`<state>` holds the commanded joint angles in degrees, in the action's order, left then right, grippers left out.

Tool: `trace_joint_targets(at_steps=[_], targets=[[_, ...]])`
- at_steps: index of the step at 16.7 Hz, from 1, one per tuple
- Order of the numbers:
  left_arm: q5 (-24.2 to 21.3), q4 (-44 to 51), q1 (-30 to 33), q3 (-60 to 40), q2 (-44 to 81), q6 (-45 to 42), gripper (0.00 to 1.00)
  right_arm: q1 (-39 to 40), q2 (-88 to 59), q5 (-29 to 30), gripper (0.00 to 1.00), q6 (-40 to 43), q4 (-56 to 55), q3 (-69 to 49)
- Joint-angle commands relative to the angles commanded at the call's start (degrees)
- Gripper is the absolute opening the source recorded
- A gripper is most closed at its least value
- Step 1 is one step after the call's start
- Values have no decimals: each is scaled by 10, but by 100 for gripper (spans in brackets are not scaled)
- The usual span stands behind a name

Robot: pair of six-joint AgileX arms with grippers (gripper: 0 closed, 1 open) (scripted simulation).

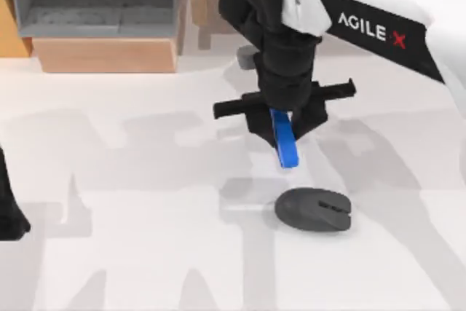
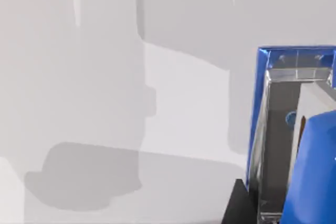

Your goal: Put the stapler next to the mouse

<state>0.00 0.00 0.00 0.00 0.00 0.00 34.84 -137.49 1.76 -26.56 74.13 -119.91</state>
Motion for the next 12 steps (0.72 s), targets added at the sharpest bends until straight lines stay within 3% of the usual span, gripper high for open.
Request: trace_joint_targets(at_steps=[6,12], targets=[[0,0,0,0,0,0,100,-72,-112,2,0,-18,73,-207],[0,0,0,0,0,0,100,-83,-126,1,0,-20,82,-233]])
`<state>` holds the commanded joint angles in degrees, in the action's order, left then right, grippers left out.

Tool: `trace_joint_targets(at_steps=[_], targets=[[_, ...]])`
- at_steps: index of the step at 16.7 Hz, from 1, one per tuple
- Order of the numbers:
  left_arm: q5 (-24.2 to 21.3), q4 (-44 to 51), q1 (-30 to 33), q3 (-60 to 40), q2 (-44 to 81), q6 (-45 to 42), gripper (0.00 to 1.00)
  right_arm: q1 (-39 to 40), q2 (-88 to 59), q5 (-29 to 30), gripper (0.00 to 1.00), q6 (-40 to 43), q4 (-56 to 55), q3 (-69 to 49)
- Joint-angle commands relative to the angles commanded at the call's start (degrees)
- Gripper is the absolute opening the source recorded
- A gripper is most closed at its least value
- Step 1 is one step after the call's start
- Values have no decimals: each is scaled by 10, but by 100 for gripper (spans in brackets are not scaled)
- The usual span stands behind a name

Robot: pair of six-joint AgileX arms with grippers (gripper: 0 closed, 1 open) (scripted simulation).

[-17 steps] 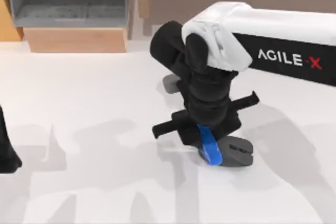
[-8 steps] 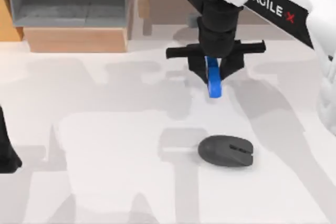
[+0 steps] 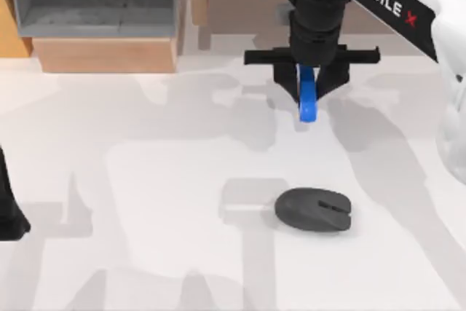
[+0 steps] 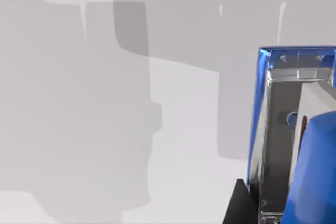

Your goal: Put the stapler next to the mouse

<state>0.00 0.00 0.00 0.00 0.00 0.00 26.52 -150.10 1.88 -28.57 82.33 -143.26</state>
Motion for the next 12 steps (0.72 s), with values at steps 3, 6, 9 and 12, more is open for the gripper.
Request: trace_joint_targets(at_steps=[3,6,9,12], targets=[[0,0,0,0,0,0,100,3,2,0,0,4,-1,1],[0,0,0,0,0,0,100,2,3,-1,0,33,1,-3],[0,0,0,0,0,0,100,-2,7,-1,0,73,3,-2],[0,0,0,0,0,0,100,-7,9,2,0,106,4,12]])
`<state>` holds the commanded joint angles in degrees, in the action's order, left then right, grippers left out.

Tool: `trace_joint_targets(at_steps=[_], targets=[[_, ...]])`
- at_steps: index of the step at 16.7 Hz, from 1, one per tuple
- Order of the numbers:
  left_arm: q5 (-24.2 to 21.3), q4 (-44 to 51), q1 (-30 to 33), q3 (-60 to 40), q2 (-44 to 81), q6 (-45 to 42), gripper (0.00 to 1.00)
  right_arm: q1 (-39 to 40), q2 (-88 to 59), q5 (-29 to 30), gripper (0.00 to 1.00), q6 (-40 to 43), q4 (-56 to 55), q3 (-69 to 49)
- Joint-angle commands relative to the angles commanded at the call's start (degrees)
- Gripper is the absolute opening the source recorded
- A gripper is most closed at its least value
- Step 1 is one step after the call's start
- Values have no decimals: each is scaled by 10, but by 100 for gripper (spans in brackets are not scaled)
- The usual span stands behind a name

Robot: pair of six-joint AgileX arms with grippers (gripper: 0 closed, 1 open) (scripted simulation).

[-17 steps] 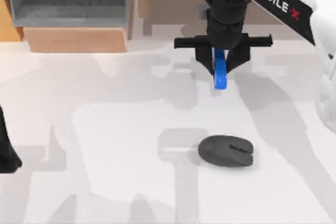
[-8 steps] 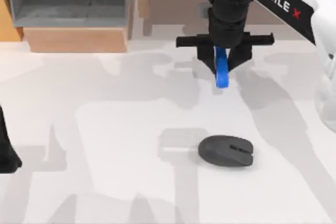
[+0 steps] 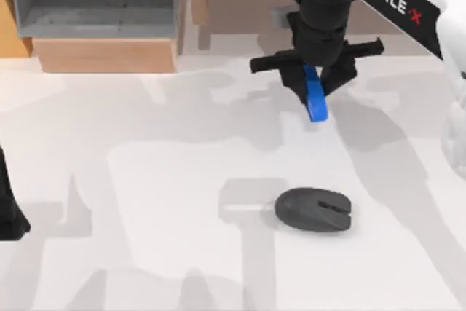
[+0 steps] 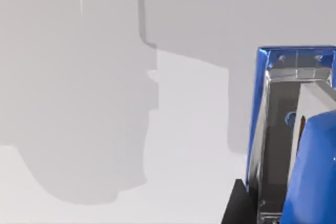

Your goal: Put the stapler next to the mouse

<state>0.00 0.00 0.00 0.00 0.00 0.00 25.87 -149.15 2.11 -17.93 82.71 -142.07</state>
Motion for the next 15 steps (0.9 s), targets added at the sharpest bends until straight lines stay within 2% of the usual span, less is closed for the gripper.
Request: trace_joint_targets(at_steps=[6,15], targets=[[0,0,0,0,0,0,100,-4,-1,10,0,4,-9,40],[0,0,0,0,0,0,100,6,6,0,0,-99,-74,65]])
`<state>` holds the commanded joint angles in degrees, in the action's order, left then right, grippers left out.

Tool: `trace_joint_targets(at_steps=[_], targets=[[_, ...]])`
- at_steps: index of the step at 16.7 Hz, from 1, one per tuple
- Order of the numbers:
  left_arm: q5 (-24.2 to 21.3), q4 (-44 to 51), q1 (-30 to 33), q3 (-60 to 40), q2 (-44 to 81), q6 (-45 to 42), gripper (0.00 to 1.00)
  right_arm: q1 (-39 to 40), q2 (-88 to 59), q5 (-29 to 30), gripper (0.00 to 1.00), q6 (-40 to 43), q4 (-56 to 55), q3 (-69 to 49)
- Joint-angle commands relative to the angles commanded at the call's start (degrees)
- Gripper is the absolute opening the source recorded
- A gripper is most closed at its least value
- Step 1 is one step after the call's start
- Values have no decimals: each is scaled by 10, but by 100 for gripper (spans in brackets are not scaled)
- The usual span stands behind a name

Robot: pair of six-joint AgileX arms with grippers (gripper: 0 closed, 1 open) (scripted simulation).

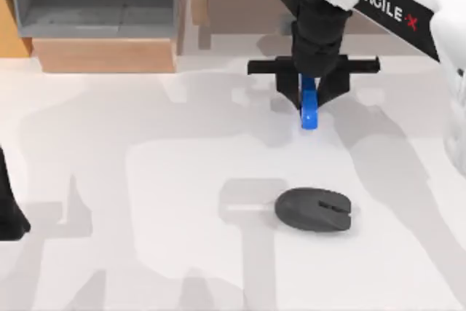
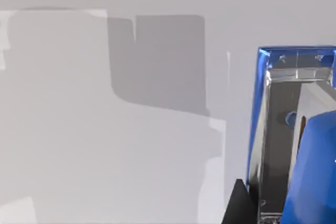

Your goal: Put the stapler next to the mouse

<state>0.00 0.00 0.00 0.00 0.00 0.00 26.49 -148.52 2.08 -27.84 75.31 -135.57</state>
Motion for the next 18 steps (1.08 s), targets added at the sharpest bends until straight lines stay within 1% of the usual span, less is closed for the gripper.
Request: trace_joint_targets(at_steps=[6,18], targets=[[0,0,0,0,0,0,100,1,-7,-2,0,-7,-6,7],[0,0,0,0,0,0,100,1,-7,-2,90,-7,-6,7]])
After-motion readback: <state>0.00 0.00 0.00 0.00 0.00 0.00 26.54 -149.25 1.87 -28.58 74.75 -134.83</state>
